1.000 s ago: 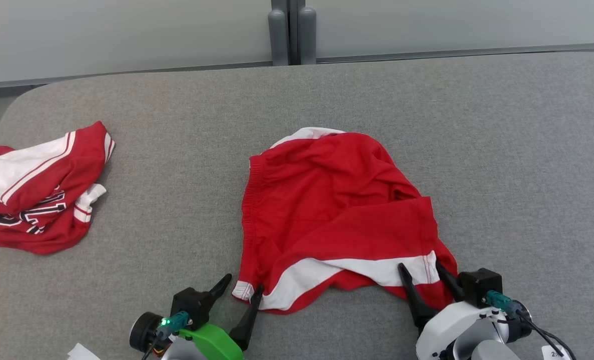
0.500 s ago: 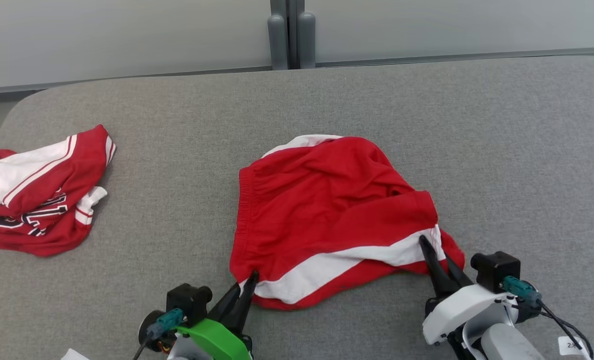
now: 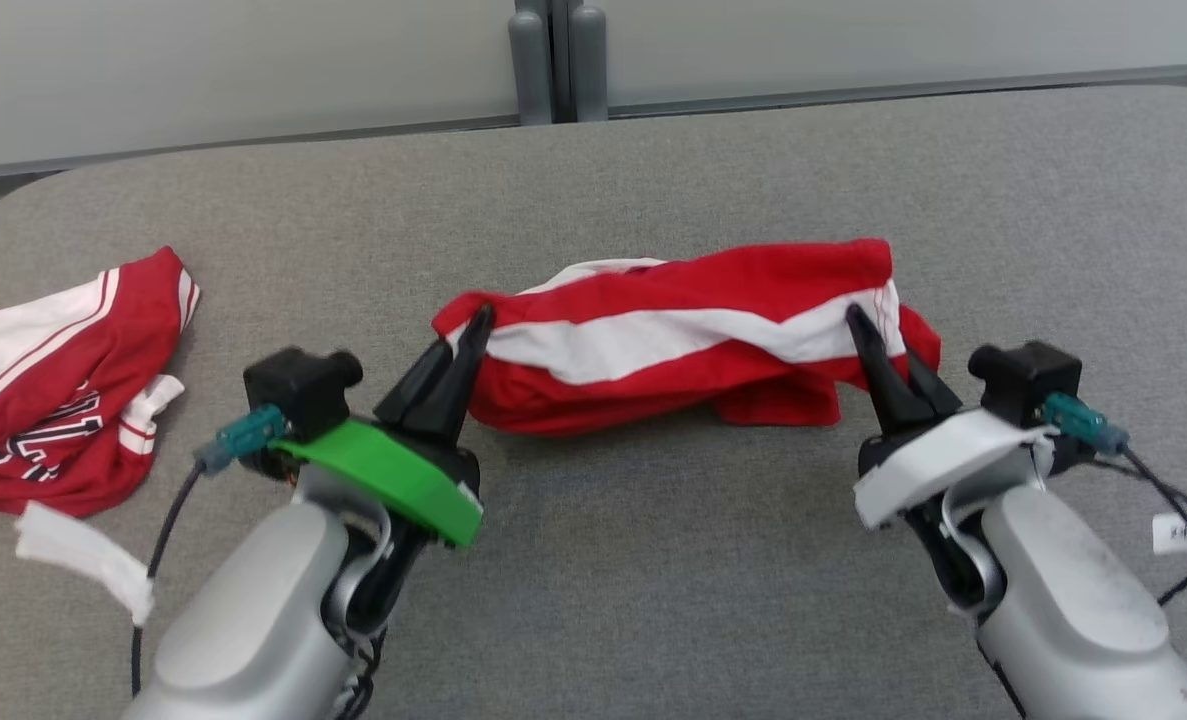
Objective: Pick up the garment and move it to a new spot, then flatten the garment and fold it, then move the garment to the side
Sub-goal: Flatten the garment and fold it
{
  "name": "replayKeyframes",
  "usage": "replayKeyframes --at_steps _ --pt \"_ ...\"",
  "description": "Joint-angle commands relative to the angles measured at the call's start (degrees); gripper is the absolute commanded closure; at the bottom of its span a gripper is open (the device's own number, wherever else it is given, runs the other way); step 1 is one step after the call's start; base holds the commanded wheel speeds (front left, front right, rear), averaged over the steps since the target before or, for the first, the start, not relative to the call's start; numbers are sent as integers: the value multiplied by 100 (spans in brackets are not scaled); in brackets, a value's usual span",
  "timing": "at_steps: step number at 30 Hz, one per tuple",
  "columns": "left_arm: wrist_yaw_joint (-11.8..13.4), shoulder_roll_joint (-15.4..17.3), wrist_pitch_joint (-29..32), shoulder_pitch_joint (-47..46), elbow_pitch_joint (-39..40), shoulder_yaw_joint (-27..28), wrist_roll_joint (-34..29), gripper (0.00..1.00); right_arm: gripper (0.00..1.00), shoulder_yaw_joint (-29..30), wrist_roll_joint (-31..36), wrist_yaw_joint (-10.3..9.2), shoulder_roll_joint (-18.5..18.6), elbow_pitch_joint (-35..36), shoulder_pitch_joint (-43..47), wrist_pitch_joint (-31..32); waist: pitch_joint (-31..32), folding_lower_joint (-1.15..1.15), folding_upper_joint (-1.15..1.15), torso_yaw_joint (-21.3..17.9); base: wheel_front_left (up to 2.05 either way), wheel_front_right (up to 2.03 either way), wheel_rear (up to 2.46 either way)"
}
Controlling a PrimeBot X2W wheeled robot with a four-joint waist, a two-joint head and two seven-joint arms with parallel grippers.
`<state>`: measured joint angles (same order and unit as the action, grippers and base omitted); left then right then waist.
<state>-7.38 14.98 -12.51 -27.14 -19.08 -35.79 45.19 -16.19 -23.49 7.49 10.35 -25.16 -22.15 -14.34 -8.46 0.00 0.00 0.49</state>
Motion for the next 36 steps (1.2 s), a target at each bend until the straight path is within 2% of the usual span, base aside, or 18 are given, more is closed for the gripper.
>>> replayKeyframes --at_steps 1,6,10,12,18,21,24,27,32,36 --pt "-16 119 108 -447 -55 -53 41 100 100 -76 -167 1 89 -79 -388 73 -241 0 0 -123 0 0 0" --pt "-16 150 537 -2095 -359 -86 656 100 100 -354 -997 1 94 -563 -1983 497 -917 0 0 -359 0 0 0" --pt "-16 120 745 -3516 -880 -10 977 100 100 -213 -1720 2 30 -1111 -3418 775 -1428 0 0 -515 0 0 0" --pt "-16 132 833 -4303 -1148 -90 917 100 100 -126 -1960 2 47 -1374 -4195 850 -1667 0 0 -572 0 0 0" --pt "-16 -111 529 -6171 -1759 -339 899 100 100 -5 -2232 2 30 -1994 -5951 558 -1987 0 0 -664 0 0 0" --pt "-16 -164 307 -6661 -1814 -524 1006 100 100 -206 -2276 2 55 -2115 -6370 397 -2013 0 0 -681 0 0 0" --pt "-16 -159 142 -6755 -1811 -805 1176 100 100 -459 -2410 2 103 -2208 -6455 322 -2043 0 0 -644 0 0 0" --pt "-15 -33 -5 -6502 -1808 -1074 1373 100 100 -717 -2558 2 215 -2266 -6178 254 -2067 0 0 -564 0 0 0" --pt "-16 167 -217 -5695 -1595 -1479 1606 100 100 -1270 -2871 2 419 -2114 -5407 117 -2035 0 0 -459 0 0 0" --pt "-16 333 -279 -4649 -1237 -1505 1662 100 100 -1659 -3173 2 676 -1777 -4525 5 -1905 0 0 -395 0 0 0"
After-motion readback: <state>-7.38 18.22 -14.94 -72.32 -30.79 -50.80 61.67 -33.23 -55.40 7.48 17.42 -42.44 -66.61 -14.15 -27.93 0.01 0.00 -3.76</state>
